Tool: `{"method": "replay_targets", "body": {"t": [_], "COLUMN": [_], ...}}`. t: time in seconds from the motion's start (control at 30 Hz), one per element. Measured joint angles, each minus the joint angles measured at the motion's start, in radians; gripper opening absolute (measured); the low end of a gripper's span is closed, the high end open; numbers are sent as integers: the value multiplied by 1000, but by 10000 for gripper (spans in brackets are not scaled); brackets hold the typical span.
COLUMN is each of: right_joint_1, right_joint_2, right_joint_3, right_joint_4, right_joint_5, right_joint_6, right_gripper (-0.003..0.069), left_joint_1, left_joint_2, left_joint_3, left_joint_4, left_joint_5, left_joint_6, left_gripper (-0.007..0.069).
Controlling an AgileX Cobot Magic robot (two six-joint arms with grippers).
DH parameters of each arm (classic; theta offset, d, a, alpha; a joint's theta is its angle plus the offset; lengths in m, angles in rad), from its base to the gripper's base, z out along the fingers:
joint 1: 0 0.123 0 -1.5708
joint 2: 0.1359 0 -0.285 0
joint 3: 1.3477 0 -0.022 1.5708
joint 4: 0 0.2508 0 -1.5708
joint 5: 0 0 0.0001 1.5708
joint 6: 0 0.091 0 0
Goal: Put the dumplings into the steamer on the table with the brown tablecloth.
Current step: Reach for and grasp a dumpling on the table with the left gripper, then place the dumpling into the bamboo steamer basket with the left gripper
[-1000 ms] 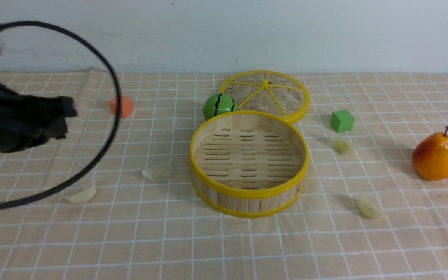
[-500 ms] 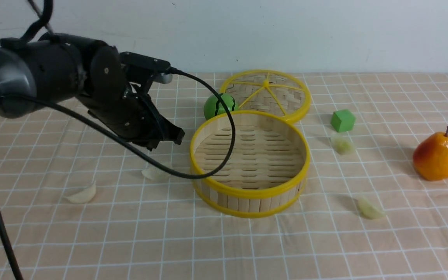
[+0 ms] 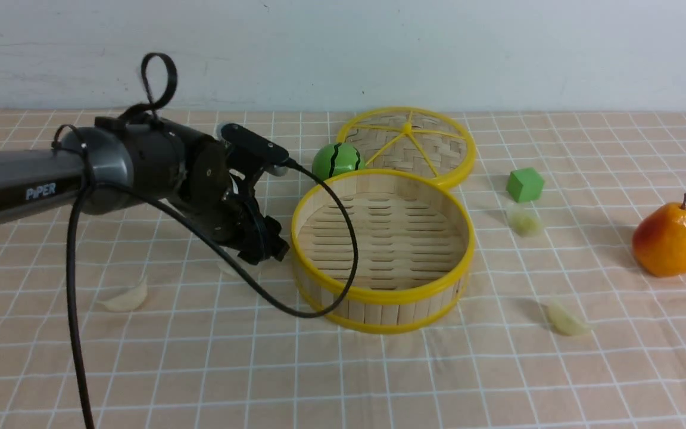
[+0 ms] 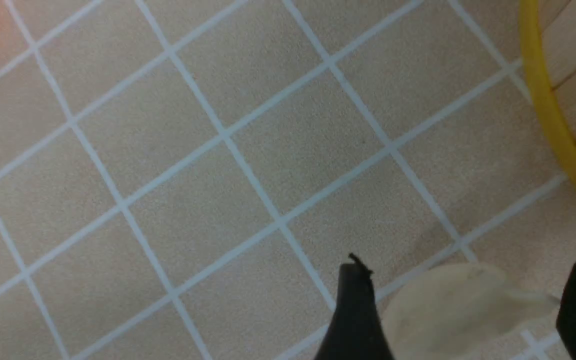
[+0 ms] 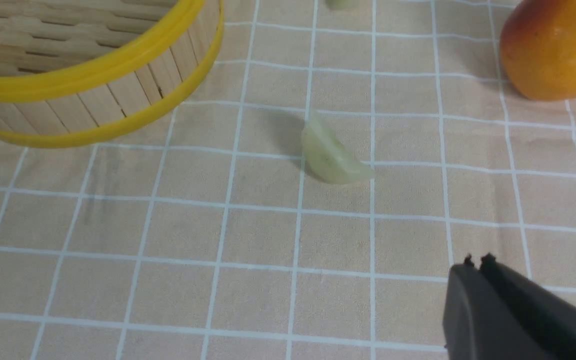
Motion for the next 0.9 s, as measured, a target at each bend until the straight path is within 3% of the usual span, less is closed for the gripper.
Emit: {"method": "replay_targets", "body": {"t": [0.1, 0.23, 0.5, 0.6, 0.63, 0.7, 0.77, 0.9], "right_joint_1": [0, 1, 1, 1, 1, 1, 1, 1], "right_joint_2": [0, 0, 0, 0, 0, 0, 0, 0], "right_joint_3": [0, 0, 0, 0, 0, 0, 0, 0], "right_joint_4": [18, 35, 43, 43, 43, 43, 43, 44], "right_joint_5": [-1, -4, -5, -6, -6, -6, -8, -10], "right_joint_6": [0, 0, 0, 0, 0, 0, 0, 0], "right_gripper": [15, 20, 27, 32, 34, 34, 35, 38], "left_joint_1": [0, -1, -1, -1, -1, -1, -2, -2], "left_joint_2": [30, 36, -62, -114, -143, -149, -123, -47], "left_joint_3": [-1, -4, -67, -105, -122, -125, -127, -127], "left_joint_4": [8, 16, -38, -157, -299, -451, -596, -752], "left_joint_5": [4, 9, 174, 172, 135, 82, 31, -45], "left_joint_6": [-18, -97, -192, -195, -194, -169, -103, 44], "left_gripper": [471, 303, 298, 298, 298, 298, 298, 298]}}
